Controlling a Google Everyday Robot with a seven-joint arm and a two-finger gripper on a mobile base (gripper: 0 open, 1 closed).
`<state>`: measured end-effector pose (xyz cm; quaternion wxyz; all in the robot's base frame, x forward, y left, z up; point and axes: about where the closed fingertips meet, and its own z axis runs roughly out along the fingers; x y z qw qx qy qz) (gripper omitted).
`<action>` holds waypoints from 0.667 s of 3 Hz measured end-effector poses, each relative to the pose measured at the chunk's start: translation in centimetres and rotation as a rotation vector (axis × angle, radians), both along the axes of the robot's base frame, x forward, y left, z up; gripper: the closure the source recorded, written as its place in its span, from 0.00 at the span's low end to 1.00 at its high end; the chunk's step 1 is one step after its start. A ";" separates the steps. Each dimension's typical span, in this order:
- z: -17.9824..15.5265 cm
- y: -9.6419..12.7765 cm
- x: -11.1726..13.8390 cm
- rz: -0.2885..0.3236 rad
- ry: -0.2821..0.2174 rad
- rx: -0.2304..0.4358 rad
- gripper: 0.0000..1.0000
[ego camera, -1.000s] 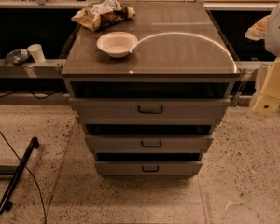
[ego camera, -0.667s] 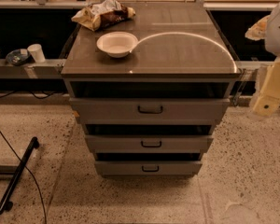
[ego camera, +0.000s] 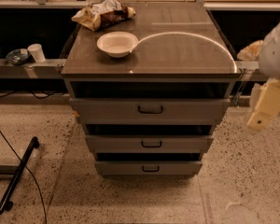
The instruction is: Open bottom drawer
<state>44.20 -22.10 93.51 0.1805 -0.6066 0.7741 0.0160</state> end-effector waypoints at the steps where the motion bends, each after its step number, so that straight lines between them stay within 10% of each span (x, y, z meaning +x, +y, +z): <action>1: -10.2 -0.5 -0.4 -0.018 0.070 0.231 0.00; 2: -13.3 0.8 -0.8 -0.010 0.008 0.443 0.00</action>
Offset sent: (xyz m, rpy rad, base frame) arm -0.0168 0.0265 -0.1453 0.7659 -0.0844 0.0007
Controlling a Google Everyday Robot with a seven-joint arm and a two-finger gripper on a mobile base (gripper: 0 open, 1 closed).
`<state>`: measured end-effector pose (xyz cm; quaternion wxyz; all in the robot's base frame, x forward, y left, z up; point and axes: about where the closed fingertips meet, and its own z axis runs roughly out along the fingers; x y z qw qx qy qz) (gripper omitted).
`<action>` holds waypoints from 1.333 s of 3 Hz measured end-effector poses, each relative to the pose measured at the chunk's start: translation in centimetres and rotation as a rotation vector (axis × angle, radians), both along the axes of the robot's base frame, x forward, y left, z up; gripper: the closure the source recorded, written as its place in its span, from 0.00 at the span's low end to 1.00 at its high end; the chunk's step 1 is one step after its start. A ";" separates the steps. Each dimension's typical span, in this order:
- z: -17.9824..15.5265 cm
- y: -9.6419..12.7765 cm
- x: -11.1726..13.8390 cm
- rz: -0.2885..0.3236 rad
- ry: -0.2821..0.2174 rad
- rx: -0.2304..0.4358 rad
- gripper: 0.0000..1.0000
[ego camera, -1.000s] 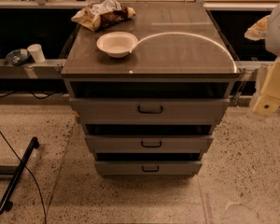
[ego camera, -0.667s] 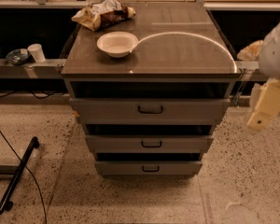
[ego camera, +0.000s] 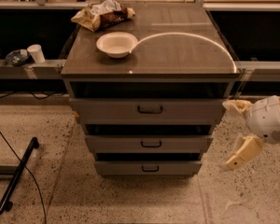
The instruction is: Open bottom drawer
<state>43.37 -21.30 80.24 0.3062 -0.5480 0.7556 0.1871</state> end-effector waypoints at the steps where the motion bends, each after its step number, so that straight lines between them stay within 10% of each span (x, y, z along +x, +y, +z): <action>1: 1.2 0.7 -0.1 -0.006 -0.022 0.066 0.00; 3: -6.1 0.0 -1.4 0.015 -0.033 -0.060 0.00; 4: -16.7 0.1 -4.4 0.116 -0.062 -0.207 0.00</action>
Offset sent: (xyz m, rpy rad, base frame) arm 0.0013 -0.0040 -0.0330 -0.0297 0.0105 -0.0379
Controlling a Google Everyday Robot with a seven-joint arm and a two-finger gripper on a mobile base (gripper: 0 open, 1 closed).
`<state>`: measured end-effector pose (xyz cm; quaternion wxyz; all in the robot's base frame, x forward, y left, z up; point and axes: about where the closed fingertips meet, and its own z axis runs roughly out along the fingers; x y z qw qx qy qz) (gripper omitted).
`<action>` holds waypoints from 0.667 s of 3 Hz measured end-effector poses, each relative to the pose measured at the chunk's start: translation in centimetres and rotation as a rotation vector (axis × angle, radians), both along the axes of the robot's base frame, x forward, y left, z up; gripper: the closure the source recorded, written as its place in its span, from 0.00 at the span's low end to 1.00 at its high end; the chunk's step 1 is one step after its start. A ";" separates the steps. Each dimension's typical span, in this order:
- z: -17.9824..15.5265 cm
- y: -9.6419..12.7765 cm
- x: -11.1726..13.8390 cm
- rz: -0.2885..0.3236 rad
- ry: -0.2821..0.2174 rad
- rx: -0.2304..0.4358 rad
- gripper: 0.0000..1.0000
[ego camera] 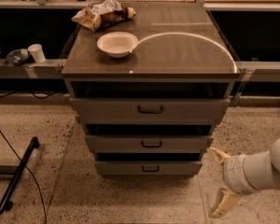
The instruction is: Open bottom drawer
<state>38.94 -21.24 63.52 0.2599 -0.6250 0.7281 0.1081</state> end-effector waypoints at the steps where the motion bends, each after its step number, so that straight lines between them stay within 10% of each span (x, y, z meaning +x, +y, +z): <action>1: -3.6 -1.5 1.0 -0.076 0.078 -0.006 0.00; 2: -3.8 -0.3 0.7 0.006 0.072 -0.070 0.00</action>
Offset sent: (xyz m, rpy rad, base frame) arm -0.0008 0.0150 -0.0345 -0.1286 0.0610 0.1011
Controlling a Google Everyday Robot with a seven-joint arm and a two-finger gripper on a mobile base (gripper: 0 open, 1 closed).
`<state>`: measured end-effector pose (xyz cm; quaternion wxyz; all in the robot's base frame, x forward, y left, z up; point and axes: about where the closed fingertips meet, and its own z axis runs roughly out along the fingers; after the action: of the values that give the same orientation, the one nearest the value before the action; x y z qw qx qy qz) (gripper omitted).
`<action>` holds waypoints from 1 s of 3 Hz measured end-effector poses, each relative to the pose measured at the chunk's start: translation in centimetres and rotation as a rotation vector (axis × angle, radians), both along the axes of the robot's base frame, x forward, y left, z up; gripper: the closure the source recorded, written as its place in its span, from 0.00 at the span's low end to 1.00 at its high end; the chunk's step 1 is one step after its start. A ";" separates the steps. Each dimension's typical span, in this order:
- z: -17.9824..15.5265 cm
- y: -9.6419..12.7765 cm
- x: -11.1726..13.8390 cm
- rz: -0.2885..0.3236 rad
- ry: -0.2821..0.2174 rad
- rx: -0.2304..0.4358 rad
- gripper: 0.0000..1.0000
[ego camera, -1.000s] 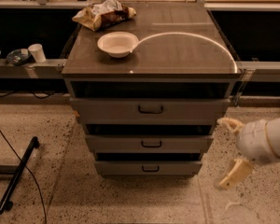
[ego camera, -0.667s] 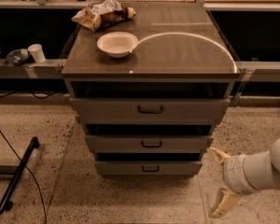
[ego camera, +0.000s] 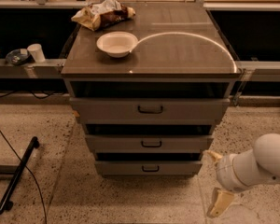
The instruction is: Open bottom drawer
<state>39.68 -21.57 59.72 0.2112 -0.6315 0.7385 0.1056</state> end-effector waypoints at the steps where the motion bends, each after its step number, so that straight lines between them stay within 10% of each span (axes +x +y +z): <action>1: -4.9 3.4 0.7 0.198 -0.057 -0.027 0.00; 3: -9.7 5.2 0.1 0.332 -0.073 -0.029 0.00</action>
Offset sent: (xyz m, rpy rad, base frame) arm -0.0045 0.0705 -0.1469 -0.0356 -0.0980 0.4793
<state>39.75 -16.42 50.03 0.2086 -0.7512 0.6174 0.1053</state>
